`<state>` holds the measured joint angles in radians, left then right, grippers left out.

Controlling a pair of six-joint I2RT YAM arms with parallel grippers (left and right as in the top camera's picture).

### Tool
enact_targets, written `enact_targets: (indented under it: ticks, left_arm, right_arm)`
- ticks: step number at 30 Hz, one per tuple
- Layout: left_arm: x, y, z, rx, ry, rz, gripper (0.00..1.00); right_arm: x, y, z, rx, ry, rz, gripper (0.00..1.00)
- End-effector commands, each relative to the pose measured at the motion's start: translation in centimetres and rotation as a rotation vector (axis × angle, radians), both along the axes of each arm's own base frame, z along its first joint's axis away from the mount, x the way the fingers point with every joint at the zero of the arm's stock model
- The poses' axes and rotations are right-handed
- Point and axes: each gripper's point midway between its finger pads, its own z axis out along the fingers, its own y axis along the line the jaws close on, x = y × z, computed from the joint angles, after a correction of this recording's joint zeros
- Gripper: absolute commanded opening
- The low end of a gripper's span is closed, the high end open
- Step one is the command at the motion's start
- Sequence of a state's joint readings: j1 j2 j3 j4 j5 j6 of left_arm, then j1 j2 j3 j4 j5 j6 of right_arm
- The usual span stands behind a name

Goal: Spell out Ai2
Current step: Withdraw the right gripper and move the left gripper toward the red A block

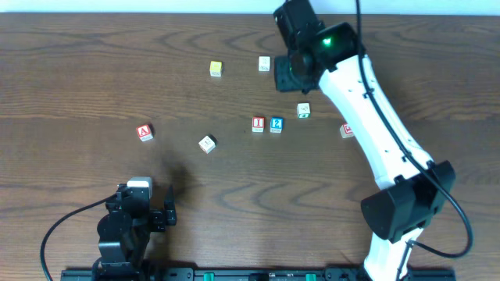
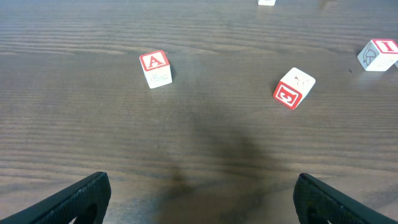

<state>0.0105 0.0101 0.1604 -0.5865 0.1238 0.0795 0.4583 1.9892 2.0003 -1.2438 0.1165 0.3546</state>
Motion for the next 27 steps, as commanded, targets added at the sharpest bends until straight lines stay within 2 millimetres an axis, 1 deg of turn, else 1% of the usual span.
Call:
enact_targets:
  ticks: [1,2,4,5,7,8,9,10,11,12,13,15,16,18,19,20,21,22,23,24,27]
  left_arm:
    - [0.0,0.1,-0.2,0.01,0.0,-0.003,0.95]
    - [0.0,0.1,-0.2,0.01,0.0,-0.002,0.95]
    - [0.1,0.2,-0.1,0.019,-0.005,0.0,0.95]
    - [0.3,0.4,0.3,0.037,-0.022,0.008,0.95]
    - [0.5,0.2,0.6,0.012,-0.038,0.008,0.95]
    - [0.5,-0.1,0.7,-0.02,-0.041,0.006,0.95]
    - [0.5,-0.3,0.8,-0.068,-0.04,0.014,0.95]
    - [0.5,-0.7,0.8,-0.119,-0.033,0.018,0.95]
    - [0.4,-1.3,0.8,-0.191,-0.025,0.019,0.95]
    - [0.3,-1.9,0.8,-0.271,-0.013,0.018,0.95]
    - [0.2,-2.3,0.8,-0.324,-0.001,0.024,0.95]
    - [0.5,-1.6,1.1,-0.315,-0.021,0.06,0.95]
    - [0.8,-1.6,1.8,-0.34,-0.049,0.069,0.95]
    - [1.1,-2.6,3.0,-0.465,-0.072,0.058,0.95]
    - [1.1,-3.6,3.7,-0.536,-0.077,0.021,0.95]
    - [1.0,-4.6,4.5,-0.587,-0.084,-0.032,0.96]
    - [0.8,-6.2,6.0,-0.63,-0.11,-0.135,0.95]
    - [0.7,-6.9,6.9,-0.642,-0.13,-0.19,0.95]
    - [0.7,-7.1,7.5,-0.642,-0.149,-0.204,0.95]
    - [0.8,-6.8,7.6,-0.637,-0.157,-0.19,0.95]
    - [1.4,-5.6,6.9,-0.615,-0.149,-0.106,0.95]
  right_arm:
    - [-2.0,0.0,-3.4,-0.01,0.102,0.072,0.37]
    - [-2.5,-0.3,-3.4,-0.015,0.106,0.075,0.38]
    - [-3.4,-0.8,-2.5,-0.014,0.094,0.086,0.37]
    - [-4.0,-1.1,-1.1,-0.008,0.069,0.095,0.37]
    - [-5.0,-1.9,2.0,0.004,0.005,0.098,0.39]
    - [-5.6,-2.4,4.0,0.012,-0.044,0.101,0.4]
    - [-6.3,-2.8,5.4,0.019,-0.081,0.108,0.41]
    - [-7.1,-3.4,6.7,0.02,-0.116,0.105,0.42]
    - [-8.1,-4.3,7.3,0.01,-0.142,0.096,0.43]
    - [-9.0,-5.2,7.3,-0.006,-0.159,0.085,0.44]
    - [-9.8,-5.9,6.9,-0.017,-0.166,0.079,0.46]
    - [-11.9,-7.0,5.0,-0.02,-0.158,0.071,0.54]
    - [-13.2,-7.4,4.0,-0.007,-0.142,0.056,0.58]
    - [-14.9,-7.3,3.1,0.043,-0.115,0.055,0.63]
    - [-15.8,-7.0,2.9,0.075,-0.103,0.071,0.63]
    - [-16.6,-6.8,3.0,0.1,-0.096,0.081,0.63]
    - [-17.5,-6.8,3.4,0.127,-0.095,0.082,0.64]
    - [-18.1,-6.9,3.9,0.142,-0.101,0.084,0.66]
    - [-18.5,-7.0,4.2,0.151,-0.106,0.086,0.66]
    - [-19.0,-7.1,4.6,0.161,-0.115,0.083,0.67]
    - [-19.5,-7.4,5.5,0.178,-0.152,0.085,0.72]
